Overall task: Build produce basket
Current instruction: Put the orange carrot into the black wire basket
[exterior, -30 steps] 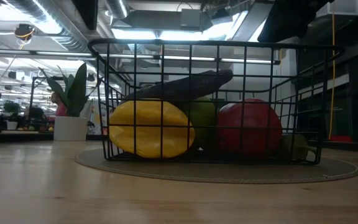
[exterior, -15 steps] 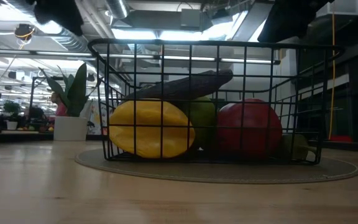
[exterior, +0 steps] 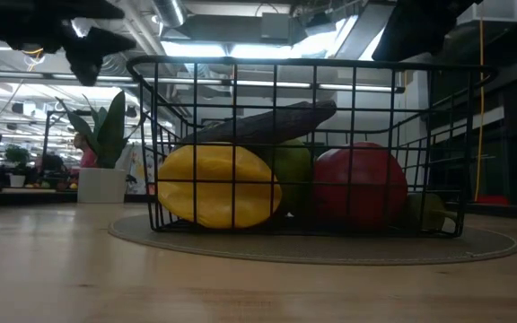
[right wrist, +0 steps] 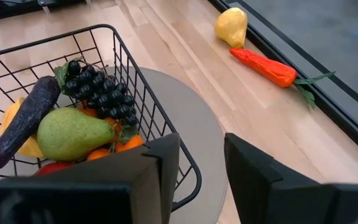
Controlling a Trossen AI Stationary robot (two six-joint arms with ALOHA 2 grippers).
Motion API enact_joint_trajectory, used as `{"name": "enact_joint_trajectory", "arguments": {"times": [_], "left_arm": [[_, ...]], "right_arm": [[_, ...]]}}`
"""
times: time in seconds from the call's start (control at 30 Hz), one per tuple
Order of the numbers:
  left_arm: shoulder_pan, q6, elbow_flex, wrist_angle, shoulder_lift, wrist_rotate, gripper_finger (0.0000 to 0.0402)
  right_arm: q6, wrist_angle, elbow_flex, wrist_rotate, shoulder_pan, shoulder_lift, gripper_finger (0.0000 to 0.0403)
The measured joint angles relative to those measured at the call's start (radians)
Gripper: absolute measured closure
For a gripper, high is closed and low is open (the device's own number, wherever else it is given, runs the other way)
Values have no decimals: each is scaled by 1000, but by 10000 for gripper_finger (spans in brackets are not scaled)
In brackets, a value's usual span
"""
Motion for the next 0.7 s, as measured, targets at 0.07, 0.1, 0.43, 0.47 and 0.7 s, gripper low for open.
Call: {"name": "enact_joint_trajectory", "arguments": {"times": [0.07, 0.1, 0.43, 0.47, 0.7], "left_arm": [[37, 24, -64, 135, -11, 64, 207], [57, 31, -94, 191, -12, 91, 207], [232, 61, -165, 273, -12, 298, 207], [246, 71, -165, 268, -12, 336, 207], [286, 83, -166, 98, -53, 432, 207]], "right_arm": [[-1, 0, 0, 0, 0, 0, 284], [-2, 0, 0, 0, 0, 0, 284], [-2, 0, 0, 0, 0, 0, 284], [-2, 0, 0, 0, 0, 0, 284], [-3, -3, 0, -46, 0, 0, 284]]}}
